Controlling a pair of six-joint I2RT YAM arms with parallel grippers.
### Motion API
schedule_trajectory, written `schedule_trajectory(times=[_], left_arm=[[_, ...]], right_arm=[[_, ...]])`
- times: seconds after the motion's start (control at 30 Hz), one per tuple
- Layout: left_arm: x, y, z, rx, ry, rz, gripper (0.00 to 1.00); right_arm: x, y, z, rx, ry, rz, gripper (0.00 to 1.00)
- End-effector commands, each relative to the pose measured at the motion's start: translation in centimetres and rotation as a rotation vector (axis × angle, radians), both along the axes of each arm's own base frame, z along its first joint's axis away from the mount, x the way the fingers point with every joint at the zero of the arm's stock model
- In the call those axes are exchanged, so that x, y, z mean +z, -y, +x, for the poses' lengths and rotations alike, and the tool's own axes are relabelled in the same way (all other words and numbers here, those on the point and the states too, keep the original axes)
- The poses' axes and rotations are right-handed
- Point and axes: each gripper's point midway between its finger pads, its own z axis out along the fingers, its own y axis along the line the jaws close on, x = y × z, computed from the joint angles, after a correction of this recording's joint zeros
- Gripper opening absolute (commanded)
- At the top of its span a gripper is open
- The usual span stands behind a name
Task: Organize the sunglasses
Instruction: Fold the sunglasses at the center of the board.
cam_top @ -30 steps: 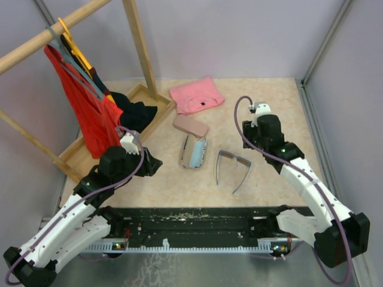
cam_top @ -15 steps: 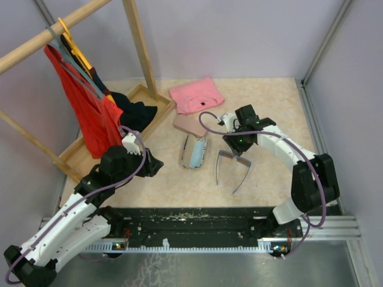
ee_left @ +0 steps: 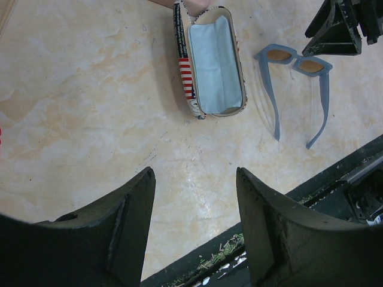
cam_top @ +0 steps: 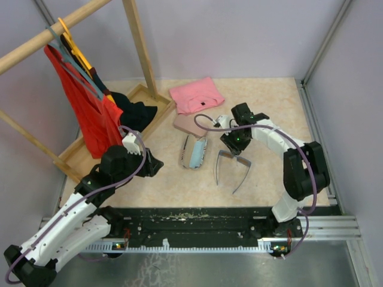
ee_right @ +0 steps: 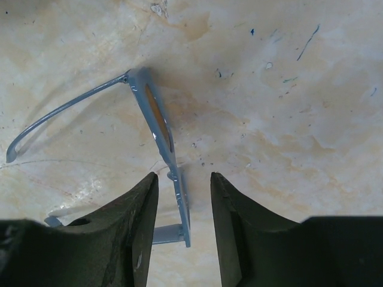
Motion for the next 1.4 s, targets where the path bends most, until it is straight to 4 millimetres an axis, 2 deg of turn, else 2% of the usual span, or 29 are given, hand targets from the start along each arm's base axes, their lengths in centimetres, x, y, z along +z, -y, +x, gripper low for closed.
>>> schedule_trajectory(times=[0.0, 1.07, 1.37], left_arm=[[0.8, 0.1, 0.3, -0.003, 0.028, -0.007, 0.63], [0.9, 0.0, 0.4, 0.002, 0.032, -0.008, 0.63], [1.1, 0.0, 0.3, 0.003, 0.038, -0.013, 0.63]], right_arm=[[0.1, -0.4, 0.9, 0.027, -0.013, 0.008, 0.4], [-2.0, -0.1, 0.4, 0.011, -0.098, -0.032, 0.3], [-1.9, 0.0, 0.3, -0.001, -0.103, -0.032, 0.17]])
